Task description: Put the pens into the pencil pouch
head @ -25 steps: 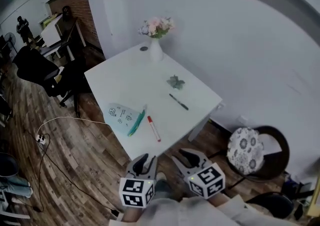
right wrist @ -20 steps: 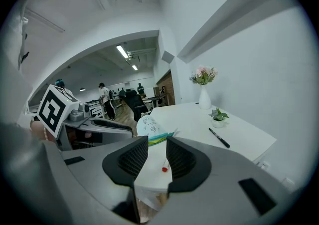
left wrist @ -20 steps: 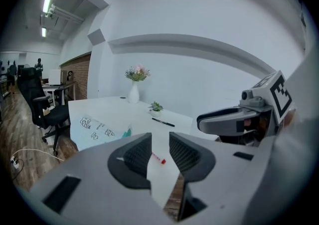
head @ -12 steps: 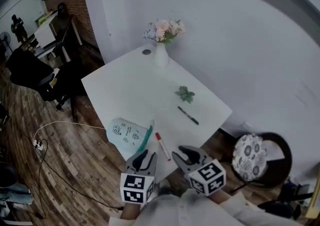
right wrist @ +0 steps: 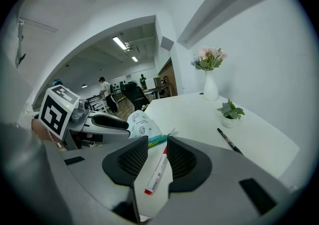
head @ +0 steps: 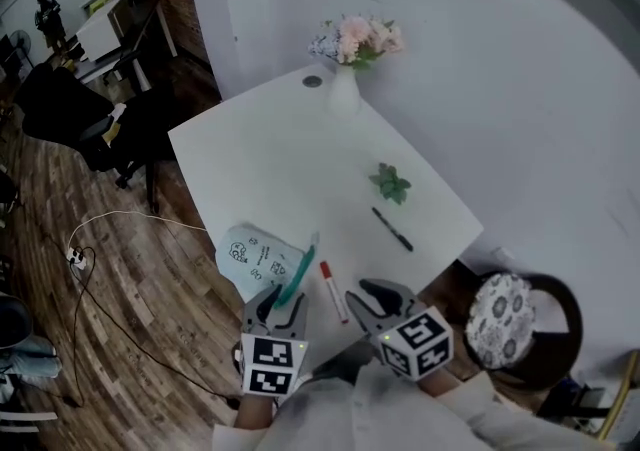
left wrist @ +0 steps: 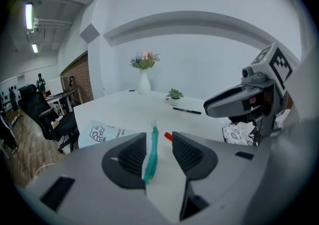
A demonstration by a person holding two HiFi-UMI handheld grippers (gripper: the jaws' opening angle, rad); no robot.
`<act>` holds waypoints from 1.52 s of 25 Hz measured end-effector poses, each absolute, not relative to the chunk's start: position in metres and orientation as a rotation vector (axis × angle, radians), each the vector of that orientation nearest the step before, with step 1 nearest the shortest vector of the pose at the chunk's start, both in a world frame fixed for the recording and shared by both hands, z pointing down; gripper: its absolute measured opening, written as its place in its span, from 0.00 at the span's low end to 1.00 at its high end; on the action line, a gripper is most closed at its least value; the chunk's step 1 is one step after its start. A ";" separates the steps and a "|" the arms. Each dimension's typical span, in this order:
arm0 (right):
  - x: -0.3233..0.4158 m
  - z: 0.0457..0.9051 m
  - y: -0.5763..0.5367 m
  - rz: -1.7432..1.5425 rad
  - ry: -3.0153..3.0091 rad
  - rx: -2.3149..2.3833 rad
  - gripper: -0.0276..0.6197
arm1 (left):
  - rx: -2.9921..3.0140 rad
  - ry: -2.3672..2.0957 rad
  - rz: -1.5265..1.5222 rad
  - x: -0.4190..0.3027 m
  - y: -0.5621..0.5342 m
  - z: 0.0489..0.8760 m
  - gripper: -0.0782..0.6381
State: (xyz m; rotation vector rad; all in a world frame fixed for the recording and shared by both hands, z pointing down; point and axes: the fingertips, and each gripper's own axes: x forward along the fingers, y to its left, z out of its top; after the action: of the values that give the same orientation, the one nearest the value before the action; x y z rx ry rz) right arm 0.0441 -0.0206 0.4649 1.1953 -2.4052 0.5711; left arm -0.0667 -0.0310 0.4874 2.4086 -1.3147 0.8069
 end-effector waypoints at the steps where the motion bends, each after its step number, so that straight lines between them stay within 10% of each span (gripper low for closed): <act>1: 0.044 0.466 -0.025 0.571 -2.405 1.181 0.20 | 2.405 -1.308 0.830 -0.067 -0.034 0.490 0.31; 38: 0.036 0.483 -0.097 0.566 -2.456 0.847 0.20 | 2.215 -1.126 1.394 -0.074 -0.059 0.565 0.24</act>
State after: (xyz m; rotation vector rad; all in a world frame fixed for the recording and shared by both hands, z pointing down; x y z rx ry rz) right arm 0.0359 -0.0974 0.4831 0.8469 -2.4555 0.5660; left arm -0.0741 -0.0589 0.5654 2.2151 -1.1259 1.3941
